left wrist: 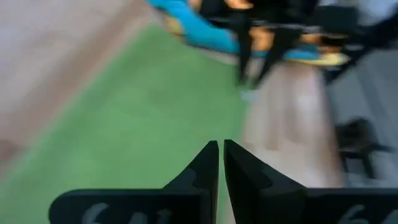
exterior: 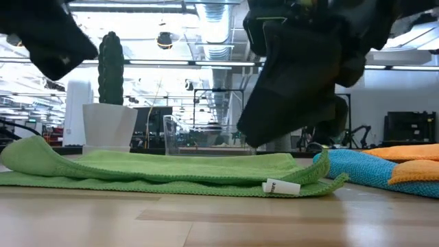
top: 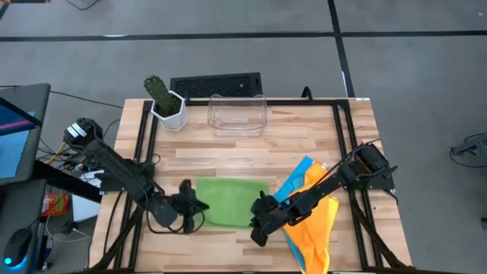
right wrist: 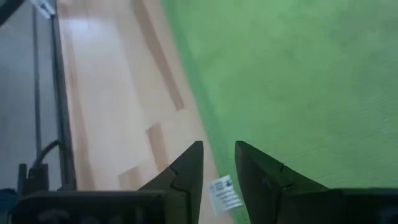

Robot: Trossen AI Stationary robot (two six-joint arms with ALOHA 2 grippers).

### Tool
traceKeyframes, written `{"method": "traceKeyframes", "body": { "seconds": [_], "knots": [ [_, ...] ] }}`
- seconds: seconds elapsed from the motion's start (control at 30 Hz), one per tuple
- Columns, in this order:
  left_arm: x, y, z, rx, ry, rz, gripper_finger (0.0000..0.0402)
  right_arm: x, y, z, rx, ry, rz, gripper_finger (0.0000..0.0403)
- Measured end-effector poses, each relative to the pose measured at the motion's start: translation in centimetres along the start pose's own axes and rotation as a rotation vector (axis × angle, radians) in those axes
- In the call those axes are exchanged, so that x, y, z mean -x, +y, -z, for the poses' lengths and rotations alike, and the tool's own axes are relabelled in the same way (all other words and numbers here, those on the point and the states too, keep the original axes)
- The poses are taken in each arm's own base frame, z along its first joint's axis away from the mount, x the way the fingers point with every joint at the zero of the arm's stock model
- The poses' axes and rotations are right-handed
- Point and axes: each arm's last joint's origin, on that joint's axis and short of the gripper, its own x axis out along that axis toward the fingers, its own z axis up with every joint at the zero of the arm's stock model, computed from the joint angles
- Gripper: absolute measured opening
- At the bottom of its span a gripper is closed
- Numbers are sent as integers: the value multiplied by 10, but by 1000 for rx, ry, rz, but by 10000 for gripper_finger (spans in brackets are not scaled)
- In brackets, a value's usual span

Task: Fold microfiber towels
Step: Fold the green towel

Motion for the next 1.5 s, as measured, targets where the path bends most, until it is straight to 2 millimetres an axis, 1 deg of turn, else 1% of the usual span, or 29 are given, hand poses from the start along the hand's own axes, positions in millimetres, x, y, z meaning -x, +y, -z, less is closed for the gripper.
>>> {"method": "traceKeyframes", "body": {
  "seconds": [0.07,0.17,0.43,0.53,0.77,1.03,1.13,1.27,1.33,1.37,1.43,1.5],
  "knots": [
    [-3,8,4,-28,45,-65,16,0,-3,1,-11,18,23,118],
    [-12,13,11,-44,132,-74,16,1,-4,3,-45,36,38,118],
    [-32,6,37,-40,332,41,16,7,8,20,-50,66,19,118],
    [-31,0,38,-13,336,89,16,10,12,26,-52,77,14,118],
    [-22,-8,45,-3,359,132,16,13,16,38,-78,101,33,117],
    [-18,-9,49,-28,346,107,16,10,2,57,-128,119,74,117],
    [-16,-14,44,-23,326,163,16,15,10,52,-97,94,21,117],
    [-2,-25,20,-58,268,232,16,26,23,36,-21,39,-41,117],
    [5,-25,9,-102,207,180,16,27,24,28,-7,4,-30,117],
    [8,-22,7,-122,175,138,16,26,21,26,-5,-1,-6,117],
    [8,-16,5,-138,122,64,16,24,16,23,-13,1,24,117],
    [4,-9,9,-139,130,13,16,19,10,20,-48,9,51,117]
  ]
}}
